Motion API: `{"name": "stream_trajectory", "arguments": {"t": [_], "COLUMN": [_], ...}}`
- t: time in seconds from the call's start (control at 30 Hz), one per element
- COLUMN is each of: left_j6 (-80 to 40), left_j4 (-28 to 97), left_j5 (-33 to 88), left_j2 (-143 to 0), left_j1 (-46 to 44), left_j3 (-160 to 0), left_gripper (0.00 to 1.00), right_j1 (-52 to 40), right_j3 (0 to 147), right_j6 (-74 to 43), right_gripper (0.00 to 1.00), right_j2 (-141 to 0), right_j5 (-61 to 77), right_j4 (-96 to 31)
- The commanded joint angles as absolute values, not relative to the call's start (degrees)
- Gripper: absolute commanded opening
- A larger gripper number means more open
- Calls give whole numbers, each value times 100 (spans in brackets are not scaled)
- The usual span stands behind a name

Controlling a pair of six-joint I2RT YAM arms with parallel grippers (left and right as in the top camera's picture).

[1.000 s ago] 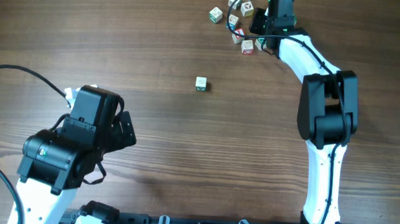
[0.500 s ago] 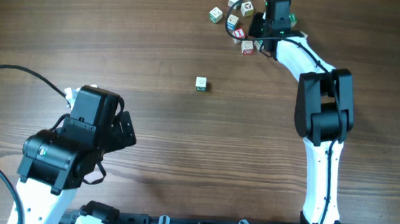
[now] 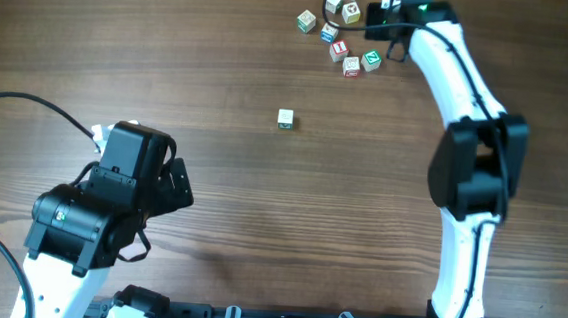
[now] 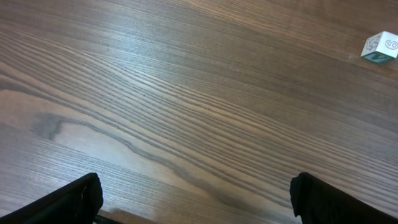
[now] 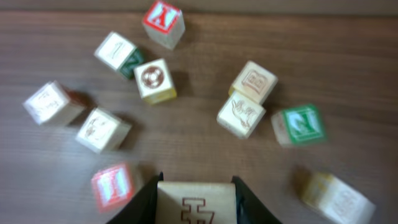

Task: Form a horizontal line
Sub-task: 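Place the held block to the right of the center block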

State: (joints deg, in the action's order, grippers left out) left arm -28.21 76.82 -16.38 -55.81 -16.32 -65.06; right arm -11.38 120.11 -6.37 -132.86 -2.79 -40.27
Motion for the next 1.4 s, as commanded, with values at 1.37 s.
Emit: {"name": "stream_trajectory", "arguments": {"t": [1.37], "left_j6": [-2899], "left_j4": [7675], "left_j5": [-1623], "left_j2": [-5555], "left_j1": [-1586], "left_j3": [-6484], "left_gripper": [100], "right_j1": [-3024], "right_j3": [7177], "right_j6": [-3795], "right_gripper": [24], "right_j2": [-11686], "right_j5": [-600], "right_j4": [-1531]}}
